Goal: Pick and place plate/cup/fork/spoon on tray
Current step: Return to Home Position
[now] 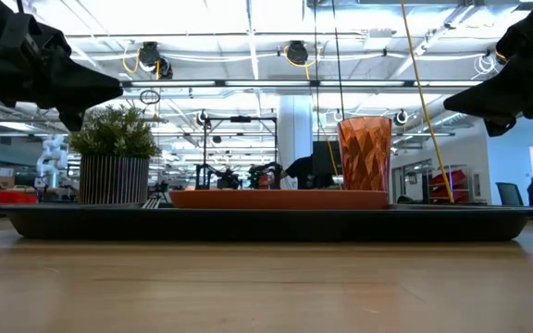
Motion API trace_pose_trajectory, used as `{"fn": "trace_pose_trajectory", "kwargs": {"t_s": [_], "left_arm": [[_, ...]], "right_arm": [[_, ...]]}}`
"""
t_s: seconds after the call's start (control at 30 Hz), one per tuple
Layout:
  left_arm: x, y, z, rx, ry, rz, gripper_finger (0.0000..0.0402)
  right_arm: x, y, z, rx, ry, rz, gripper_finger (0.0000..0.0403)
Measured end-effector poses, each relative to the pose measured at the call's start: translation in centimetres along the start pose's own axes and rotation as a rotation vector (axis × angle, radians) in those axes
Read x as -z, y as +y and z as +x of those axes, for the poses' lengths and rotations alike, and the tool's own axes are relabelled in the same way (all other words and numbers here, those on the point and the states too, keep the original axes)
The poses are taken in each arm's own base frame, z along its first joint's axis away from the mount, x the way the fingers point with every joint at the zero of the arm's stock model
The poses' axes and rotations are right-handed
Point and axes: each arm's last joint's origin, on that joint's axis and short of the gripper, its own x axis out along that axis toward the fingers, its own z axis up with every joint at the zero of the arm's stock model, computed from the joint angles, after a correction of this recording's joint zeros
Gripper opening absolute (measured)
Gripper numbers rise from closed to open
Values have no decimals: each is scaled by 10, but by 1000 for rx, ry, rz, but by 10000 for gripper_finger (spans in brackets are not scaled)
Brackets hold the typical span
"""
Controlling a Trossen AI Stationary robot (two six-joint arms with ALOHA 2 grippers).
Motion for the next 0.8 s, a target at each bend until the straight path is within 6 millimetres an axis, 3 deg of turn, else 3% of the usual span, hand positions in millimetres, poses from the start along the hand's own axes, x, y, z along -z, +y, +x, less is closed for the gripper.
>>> {"fn": "trace_pose_trajectory", "kwargs": {"t_s": [0.4,0.8], "left_arm": [[6,-10,2,59,51,138,81],[-1,-12,2,57,-28,237,81]], "right_arm": [[0,-2,5,-114,29,-87,0],[1,-5,11,-331,100,-150,0]]}}
